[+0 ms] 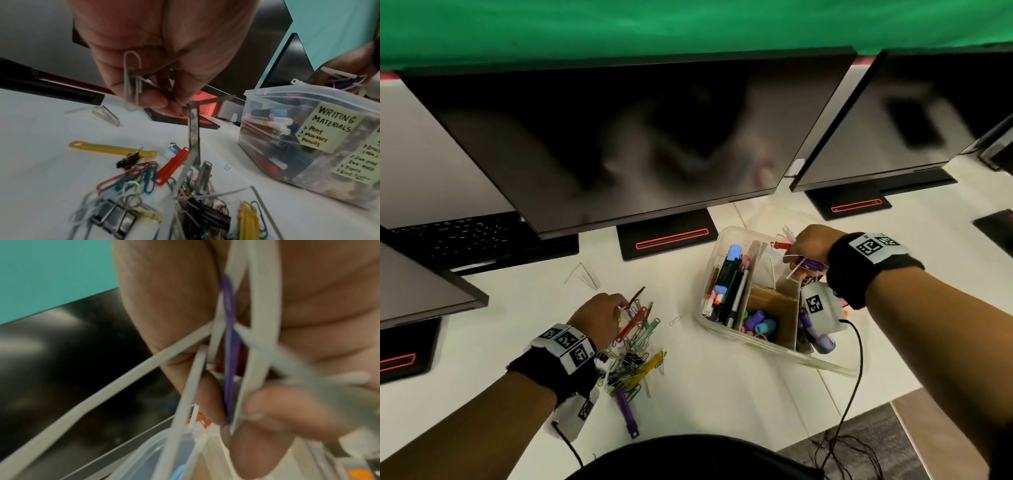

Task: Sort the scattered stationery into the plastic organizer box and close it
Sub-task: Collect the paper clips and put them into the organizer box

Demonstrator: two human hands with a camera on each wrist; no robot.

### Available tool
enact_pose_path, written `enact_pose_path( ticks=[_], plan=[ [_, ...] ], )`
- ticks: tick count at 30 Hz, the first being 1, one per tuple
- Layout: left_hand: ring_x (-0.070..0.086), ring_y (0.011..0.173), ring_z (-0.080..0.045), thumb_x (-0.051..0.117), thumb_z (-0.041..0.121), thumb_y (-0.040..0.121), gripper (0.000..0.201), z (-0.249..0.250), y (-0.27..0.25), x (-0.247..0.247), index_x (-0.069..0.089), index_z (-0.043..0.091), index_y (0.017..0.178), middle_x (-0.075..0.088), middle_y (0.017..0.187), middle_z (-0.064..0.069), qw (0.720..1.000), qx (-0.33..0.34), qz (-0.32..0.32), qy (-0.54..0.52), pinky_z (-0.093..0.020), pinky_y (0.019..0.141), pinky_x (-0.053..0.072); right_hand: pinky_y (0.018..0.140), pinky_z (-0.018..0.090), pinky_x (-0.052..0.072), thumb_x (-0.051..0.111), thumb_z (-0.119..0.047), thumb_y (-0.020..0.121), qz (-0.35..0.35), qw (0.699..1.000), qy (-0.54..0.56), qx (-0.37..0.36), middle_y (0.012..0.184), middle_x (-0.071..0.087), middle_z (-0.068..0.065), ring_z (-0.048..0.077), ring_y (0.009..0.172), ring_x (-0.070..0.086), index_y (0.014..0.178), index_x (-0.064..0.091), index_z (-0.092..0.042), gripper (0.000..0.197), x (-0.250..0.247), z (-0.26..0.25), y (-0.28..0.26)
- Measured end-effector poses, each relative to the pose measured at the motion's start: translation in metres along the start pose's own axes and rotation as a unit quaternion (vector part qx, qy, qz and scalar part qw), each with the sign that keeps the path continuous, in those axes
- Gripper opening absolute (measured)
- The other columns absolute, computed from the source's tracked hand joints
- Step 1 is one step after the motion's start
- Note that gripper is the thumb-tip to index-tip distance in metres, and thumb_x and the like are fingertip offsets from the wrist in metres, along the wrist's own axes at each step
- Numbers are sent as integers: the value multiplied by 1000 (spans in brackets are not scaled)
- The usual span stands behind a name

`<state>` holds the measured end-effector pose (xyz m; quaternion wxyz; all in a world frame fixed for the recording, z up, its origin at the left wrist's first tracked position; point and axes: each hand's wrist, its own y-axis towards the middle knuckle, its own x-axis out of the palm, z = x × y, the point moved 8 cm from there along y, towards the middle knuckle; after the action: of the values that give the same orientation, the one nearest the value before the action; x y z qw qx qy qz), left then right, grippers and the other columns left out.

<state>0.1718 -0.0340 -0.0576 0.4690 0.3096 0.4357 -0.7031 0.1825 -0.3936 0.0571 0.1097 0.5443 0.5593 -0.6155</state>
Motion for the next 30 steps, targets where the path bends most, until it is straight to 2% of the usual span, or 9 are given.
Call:
enact_pose_path(
  ticks=[7, 9, 11, 14, 16, 20, 22, 26, 30],
  plan=[
    [56, 107, -26, 37, 12, 97, 29, -11, -8, 2, 57, 14, 118, 60, 119, -12, 999, -27, -16, -6, -31, 91, 43, 54, 24, 38, 61, -16, 85, -14, 999, -26, 28, 65, 56, 5, 17, 59, 52, 62, 54, -13, 25, 22, 1, 8],
    [57, 106, -25, 36, 11, 97, 30, -13, -10, 2, 57, 14, 118, 61, 119, -12, 999, -36, -21, -9, -30, 89, 43, 68, 28, 50, 64, -14, 81, -14, 999, -43, 27, 74, 65, 8, 23, 68, 61, 65, 60, -11, 17, 23, -1, 11],
    [57, 105, -26, 36, 10, 97, 29, -15, -13, 1, 57, 13, 117, 61, 118, -12, 999, -39, -26, -10, -30, 88, 44, 84, 33, 54, 67, -16, 79, -6, 999, -47, 18, 91, 70, 11, 29, 85, 66, 82, 67, -8, 9, 23, -5, 17],
    [58, 102, -25, 36, 8, 97, 29, -18, -15, 1, 57, 13, 116, 62, 116, -12, 999, -44, -24, -13, -29, 85, 44, 91, 39, 53, 63, -14, 85, -21, 998, 58, 17, 91, 60, 11, 28, 80, 59, 91, 60, -8, 8, 26, -9, 21],
    [58, 100, -24, 37, 8, 96, 28, -21, -17, 1, 58, 13, 115, 62, 115, -11, 998, -49, -23, -17, -28, 82, 43, 89, 40, 52, 62, -13, 86, -8, 996, 80, 24, 82, 56, 7, 25, 71, 56, 79, 56, -11, 9, 23, -10, 24],
    [59, 100, -24, 38, 8, 96, 28, -28, -17, 2, 59, 16, 112, 63, 115, -10, 998, -54, -22, -25, -29, 83, 46, 89, 39, 52, 59, -23, 88, 45, 999, 4, 14, 95, 65, 16, 33, 95, 65, 73, 55, -9, 22, 9, -20, 13],
    [59, 99, -24, 38, 8, 95, 28, -29, -16, 3, 60, 16, 111, 64, 115, -9, 997, -59, -24, -35, -29, 81, 45, 83, 40, 54, 57, -22, 88, 49, 999, 17, -11, 94, 67, 19, 34, 88, 67, 69, 52, -6, 26, 5, -32, 3],
    [60, 98, -25, 39, 8, 95, 26, -26, -14, 4, 61, 16, 108, 65, 113, -10, 997, -53, -28, -52, -29, 82, 47, 76, 41, 56, 55, -19, 88, 9, 993, 44, -110, 95, 69, 20, 36, 81, 68, 90, 63, 6, 26, 23, -81, -25],
    [60, 102, -27, 42, 10, 94, 25, -26, -13, 1, 59, 13, 112, 65, 114, -10, 998, -36, -22, -38, -29, 86, 46, 66, 36, 57, 58, -18, 88, -54, 977, 30, -203, 90, 70, 18, 31, 76, 69, 95, 64, 2, 23, 72, -138, -62]
  ],
)
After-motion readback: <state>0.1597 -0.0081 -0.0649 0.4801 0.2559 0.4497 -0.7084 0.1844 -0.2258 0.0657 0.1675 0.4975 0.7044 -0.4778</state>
